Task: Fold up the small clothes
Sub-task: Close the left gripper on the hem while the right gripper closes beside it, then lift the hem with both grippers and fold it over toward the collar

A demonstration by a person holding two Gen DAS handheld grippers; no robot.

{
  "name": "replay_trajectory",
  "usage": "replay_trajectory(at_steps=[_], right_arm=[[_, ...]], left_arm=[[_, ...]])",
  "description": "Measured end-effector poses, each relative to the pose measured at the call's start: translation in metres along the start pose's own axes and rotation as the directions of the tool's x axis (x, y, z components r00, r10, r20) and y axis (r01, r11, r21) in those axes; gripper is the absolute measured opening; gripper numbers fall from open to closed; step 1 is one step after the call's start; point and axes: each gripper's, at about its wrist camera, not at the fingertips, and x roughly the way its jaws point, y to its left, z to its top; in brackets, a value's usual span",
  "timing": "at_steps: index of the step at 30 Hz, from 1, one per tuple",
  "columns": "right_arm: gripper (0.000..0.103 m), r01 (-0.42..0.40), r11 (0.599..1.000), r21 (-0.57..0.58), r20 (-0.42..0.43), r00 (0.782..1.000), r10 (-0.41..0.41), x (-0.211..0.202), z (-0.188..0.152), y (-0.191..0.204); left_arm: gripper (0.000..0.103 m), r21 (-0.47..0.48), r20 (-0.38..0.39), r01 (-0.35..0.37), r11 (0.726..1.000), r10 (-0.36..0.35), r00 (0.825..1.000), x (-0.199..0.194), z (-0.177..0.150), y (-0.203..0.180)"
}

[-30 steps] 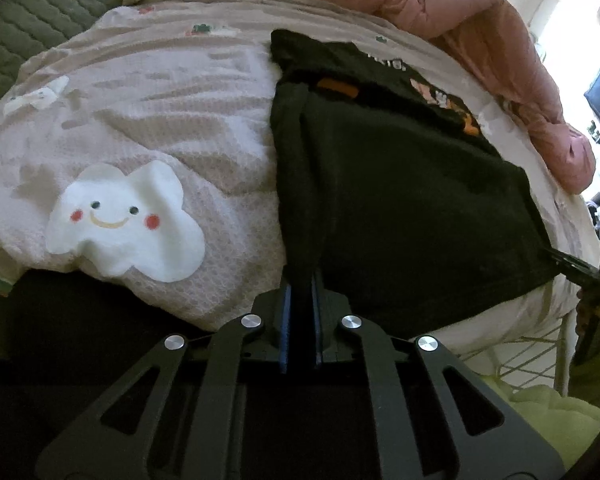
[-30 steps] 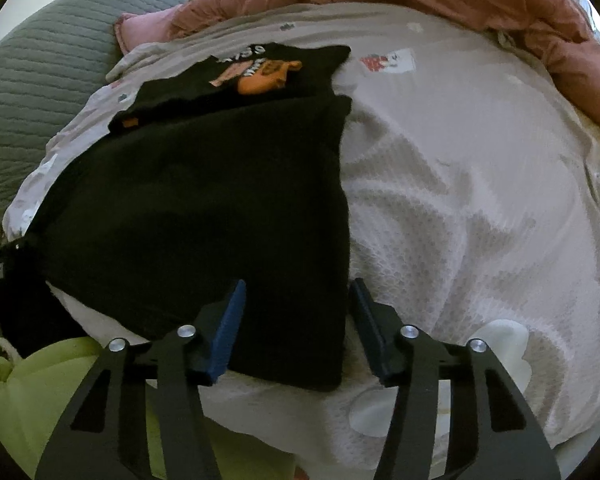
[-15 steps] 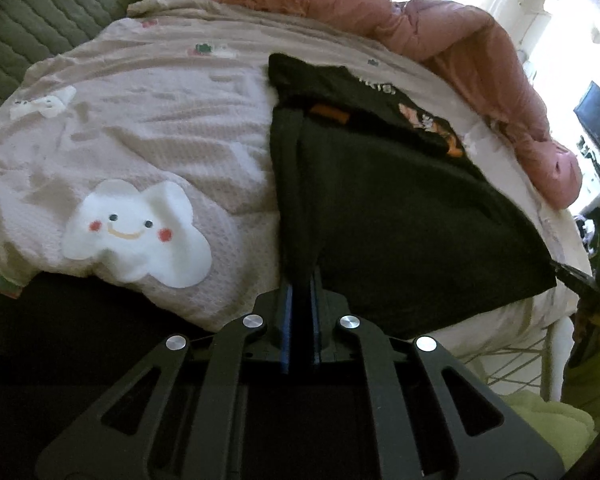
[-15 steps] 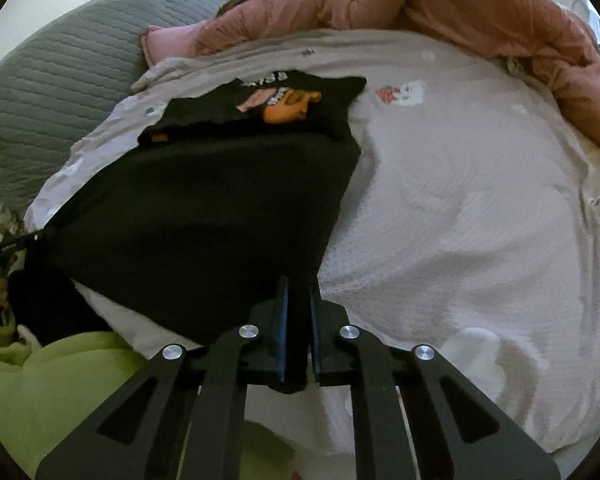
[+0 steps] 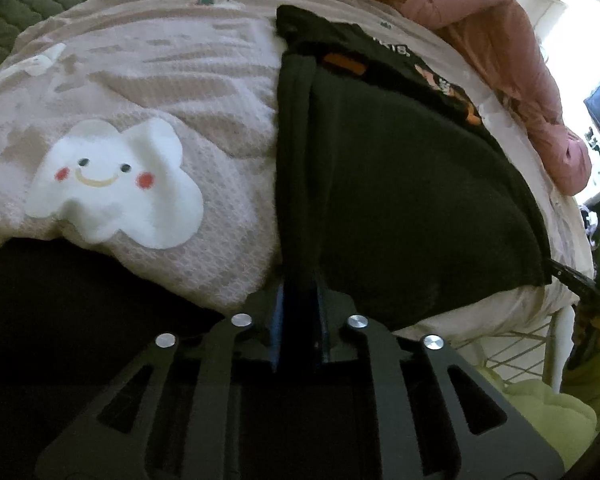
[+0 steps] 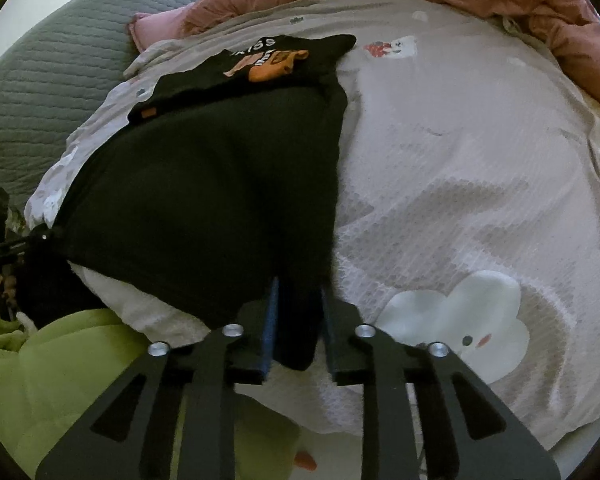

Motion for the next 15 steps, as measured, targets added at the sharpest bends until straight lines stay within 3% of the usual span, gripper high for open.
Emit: replay_trajectory(at_steps=[4, 10, 13, 15], right_arm=[[0.032, -0.011, 1.000, -0.002, -0.004, 1.000, 0.011, 0.004, -0.001, 0.001], [0.042, -0.034, 0.999, 0.006, 0.009, 0.999, 0.034, 0.011, 0.003, 0.003], [0.043, -0.037, 0.999, -0.001, 0.019, 0.999, 0.037, 0.013, 0.007, 0.004], [0.028, -0.020, 1.000, -0.023, 0.025, 0.999, 0.021, 0.012, 0.008, 0.007]], left_arm=[[0.027, 0.009, -0.006, 0.015, 1.000, -0.015, 1.000, 0.004, 0.000, -0.002], [0.031, 0.022, -0.007, 0.000, 1.000, 0.000, 1.000, 0.010, 0.001, -0.006], [0.031, 0.026, -0.005, -0.013, 1.000, 0.013, 1.000, 0.011, 0.000, -0.008], [0.022, 0.029, -0.002, -0.034, 0.999, 0.034, 0.999, 0.011, 0.000, -0.008]])
